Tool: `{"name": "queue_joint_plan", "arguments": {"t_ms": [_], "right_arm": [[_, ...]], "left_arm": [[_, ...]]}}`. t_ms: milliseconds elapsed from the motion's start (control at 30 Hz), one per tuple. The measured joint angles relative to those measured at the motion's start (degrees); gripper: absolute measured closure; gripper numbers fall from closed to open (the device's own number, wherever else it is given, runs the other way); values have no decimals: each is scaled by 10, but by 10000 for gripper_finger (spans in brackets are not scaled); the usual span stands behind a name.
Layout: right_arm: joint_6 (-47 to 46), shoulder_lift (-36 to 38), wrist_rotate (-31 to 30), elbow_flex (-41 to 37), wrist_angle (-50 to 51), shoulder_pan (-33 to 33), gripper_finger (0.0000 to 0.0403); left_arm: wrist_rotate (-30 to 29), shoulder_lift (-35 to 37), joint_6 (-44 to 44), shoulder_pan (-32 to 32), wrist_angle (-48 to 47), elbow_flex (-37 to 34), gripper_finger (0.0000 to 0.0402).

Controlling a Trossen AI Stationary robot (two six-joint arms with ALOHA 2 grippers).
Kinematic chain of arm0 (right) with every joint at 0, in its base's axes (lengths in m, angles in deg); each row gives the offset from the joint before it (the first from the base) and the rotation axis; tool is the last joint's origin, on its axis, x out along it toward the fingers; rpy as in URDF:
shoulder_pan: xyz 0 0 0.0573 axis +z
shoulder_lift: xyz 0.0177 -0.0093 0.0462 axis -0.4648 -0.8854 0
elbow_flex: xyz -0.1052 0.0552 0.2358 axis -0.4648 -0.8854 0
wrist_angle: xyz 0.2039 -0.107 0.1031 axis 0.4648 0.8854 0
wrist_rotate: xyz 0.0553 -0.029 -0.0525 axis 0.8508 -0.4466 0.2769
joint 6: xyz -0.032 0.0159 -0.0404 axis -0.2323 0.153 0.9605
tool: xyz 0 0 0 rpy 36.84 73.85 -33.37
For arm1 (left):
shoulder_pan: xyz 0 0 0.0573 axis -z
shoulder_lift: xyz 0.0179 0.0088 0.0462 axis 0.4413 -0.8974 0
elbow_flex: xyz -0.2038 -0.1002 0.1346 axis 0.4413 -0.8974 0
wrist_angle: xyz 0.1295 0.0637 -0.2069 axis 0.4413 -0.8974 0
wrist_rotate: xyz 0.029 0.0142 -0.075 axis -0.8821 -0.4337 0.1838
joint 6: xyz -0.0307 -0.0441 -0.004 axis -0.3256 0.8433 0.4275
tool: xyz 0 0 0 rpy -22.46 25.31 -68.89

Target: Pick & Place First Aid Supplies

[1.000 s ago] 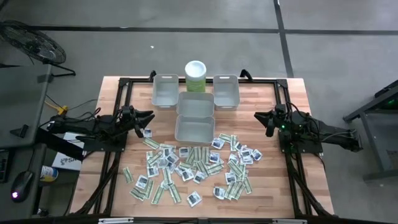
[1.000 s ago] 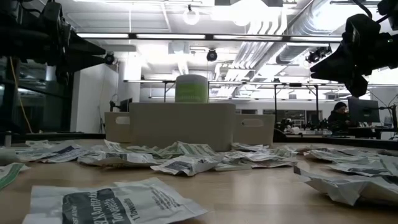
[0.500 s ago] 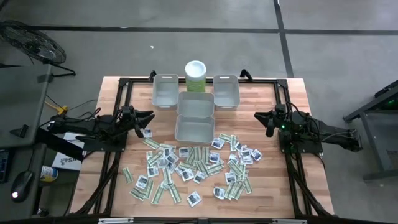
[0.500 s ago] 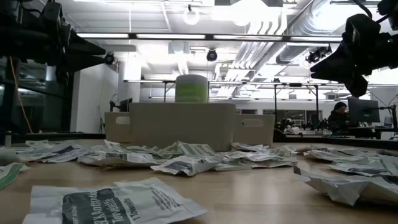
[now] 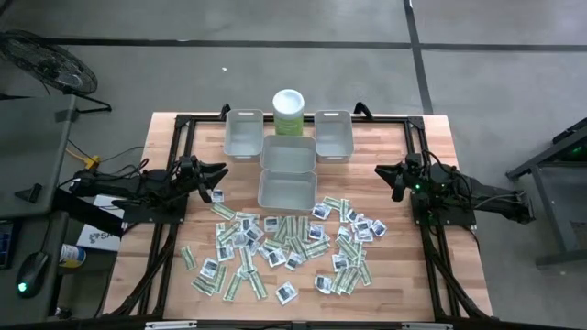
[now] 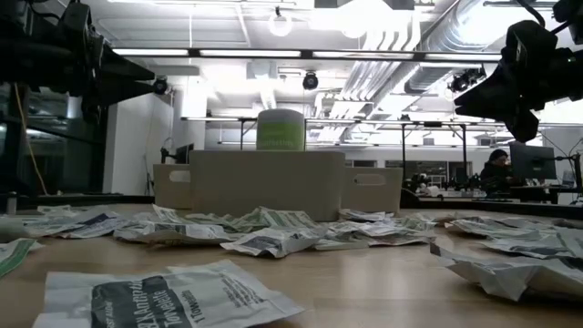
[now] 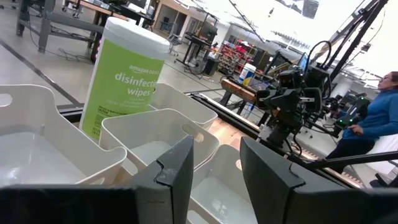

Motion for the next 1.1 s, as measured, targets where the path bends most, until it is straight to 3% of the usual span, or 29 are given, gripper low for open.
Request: {"name": "queue_joint_plan", "arguments": {"t_ms": [367, 733, 900, 1100], "right_arm": [[-2, 0, -4, 0, -1, -3, 320], [-176, -5, -29, 6, -88, -3, 320], [-167, -59, -23, 70, -55, -3, 320], [-153, -194, 6, 212, 74, -3, 320]], "left_arm": [[0, 0, 0, 0, 0, 0, 270], [0, 0, 0, 0, 0, 0, 270], [0, 0, 0, 0, 0, 0, 270], [0, 0, 0, 0, 0, 0, 270]]}}
